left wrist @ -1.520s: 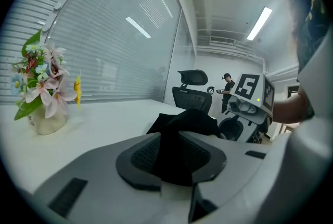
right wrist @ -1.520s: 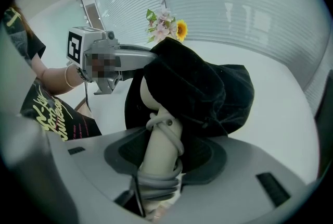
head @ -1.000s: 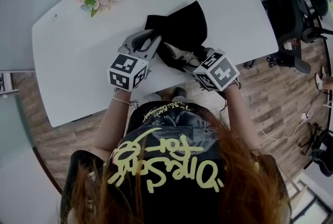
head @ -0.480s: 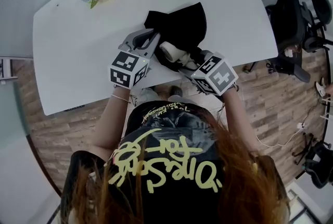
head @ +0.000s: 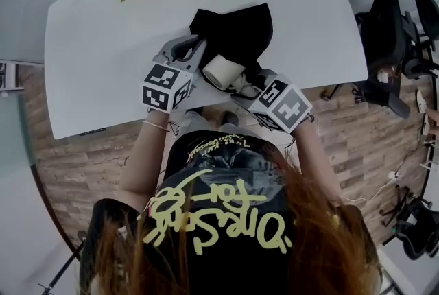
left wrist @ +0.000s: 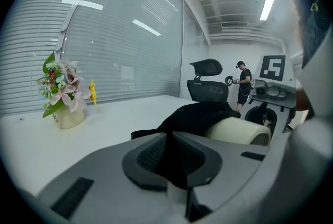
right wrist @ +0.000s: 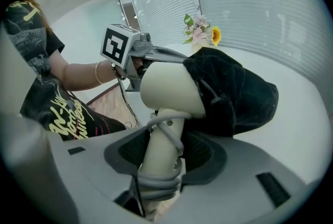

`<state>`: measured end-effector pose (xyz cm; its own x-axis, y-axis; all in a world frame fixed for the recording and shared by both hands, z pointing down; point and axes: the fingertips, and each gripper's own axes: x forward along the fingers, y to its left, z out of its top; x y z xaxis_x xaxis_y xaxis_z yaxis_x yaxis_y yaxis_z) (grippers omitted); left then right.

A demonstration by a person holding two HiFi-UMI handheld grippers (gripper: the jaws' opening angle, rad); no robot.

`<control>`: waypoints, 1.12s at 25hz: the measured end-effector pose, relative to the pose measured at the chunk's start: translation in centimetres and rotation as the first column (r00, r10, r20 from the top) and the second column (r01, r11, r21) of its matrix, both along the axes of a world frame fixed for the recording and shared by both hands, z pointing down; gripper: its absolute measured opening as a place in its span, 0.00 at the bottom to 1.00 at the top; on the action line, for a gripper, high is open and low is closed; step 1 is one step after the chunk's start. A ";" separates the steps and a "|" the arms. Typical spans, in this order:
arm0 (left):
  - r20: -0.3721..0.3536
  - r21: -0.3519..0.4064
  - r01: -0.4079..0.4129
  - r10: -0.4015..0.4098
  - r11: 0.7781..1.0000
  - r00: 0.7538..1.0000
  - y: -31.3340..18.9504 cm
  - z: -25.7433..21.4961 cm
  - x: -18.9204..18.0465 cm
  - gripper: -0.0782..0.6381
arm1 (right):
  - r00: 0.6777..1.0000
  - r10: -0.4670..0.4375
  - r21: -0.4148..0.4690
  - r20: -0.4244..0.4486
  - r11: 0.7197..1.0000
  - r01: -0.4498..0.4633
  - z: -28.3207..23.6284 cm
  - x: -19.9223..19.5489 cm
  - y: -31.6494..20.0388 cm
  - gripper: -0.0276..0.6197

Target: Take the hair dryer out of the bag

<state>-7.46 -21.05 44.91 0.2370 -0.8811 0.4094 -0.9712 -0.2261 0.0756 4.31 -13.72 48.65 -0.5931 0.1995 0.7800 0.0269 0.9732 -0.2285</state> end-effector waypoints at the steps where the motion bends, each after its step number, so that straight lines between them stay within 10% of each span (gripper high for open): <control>1: -0.003 -0.002 0.003 -0.003 1.000 1.000 0.0 0.1 0.0 0.15 | 1.000 -0.008 -0.002 0.003 1.000 0.008 -0.1 0.1 0.2 0.34; 28: 0.047 -0.025 0.036 -0.035 0.999 0.998 -0.8 0.4 0.0 0.15 | 0.988 -0.100 -0.010 0.116 0.995 0.102 -3.1 2.2 2.1 0.34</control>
